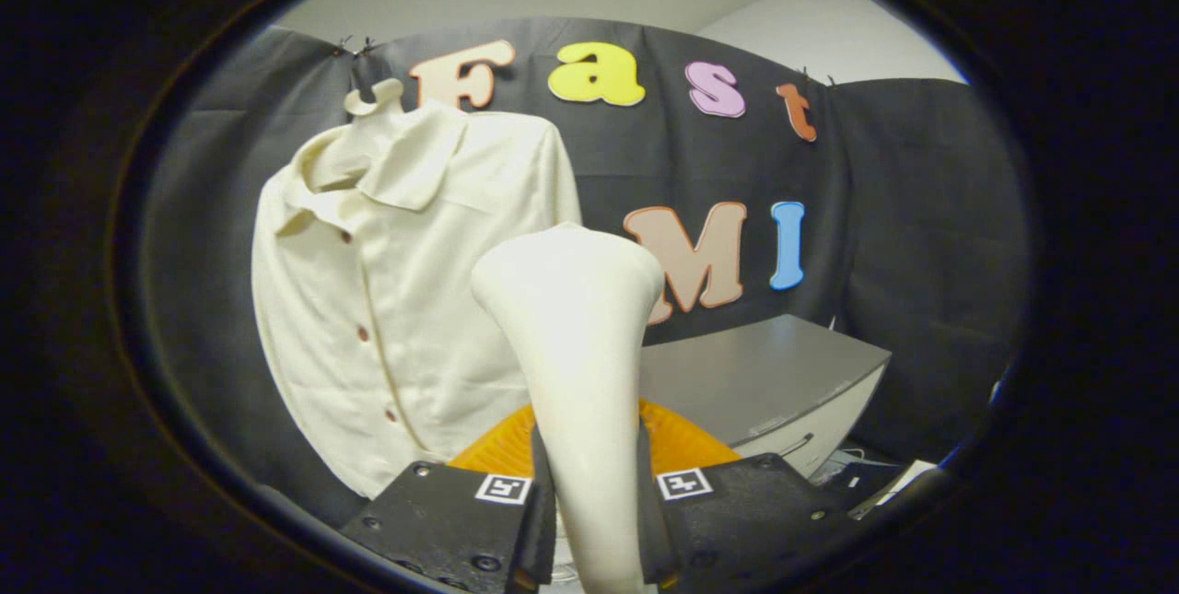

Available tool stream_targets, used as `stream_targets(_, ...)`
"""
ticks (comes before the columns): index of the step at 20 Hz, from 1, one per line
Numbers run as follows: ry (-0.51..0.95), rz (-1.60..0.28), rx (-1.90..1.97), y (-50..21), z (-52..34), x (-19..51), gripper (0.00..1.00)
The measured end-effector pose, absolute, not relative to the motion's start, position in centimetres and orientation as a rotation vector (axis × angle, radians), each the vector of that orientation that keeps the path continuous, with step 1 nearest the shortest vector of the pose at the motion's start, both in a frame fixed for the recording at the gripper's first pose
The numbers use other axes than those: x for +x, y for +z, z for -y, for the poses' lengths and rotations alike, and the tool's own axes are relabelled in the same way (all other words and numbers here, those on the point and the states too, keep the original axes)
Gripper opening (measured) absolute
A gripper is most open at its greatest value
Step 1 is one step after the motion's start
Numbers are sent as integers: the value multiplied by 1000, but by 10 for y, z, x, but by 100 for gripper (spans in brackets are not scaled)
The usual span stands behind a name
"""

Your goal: Iron the clothes twice with a garment steamer, once on the left side and once on the right side.

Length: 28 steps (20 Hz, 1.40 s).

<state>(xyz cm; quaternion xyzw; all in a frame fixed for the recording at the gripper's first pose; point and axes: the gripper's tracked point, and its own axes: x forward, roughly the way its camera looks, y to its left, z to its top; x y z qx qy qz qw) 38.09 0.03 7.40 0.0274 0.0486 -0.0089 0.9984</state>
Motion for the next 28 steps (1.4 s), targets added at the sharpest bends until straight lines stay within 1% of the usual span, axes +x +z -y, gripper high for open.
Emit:
stream_targets(2,51,-65,69,80,-25,369,35)
stream_targets(5,126,-69,136,77,-53,356,35)
stream_targets(8,178,-92,150,71,-73,343,35)
stream_targets(13,252,-99,86,57,-91,343,35)
stream_targets(19,268,-101,25,42,-105,356,36)
stream_targets(22,266,-76,44,35,-104,350,36)
stream_targets(26,302,-67,70,33,-96,348,35)
stream_targets(28,287,-58,89,26,-102,352,35)
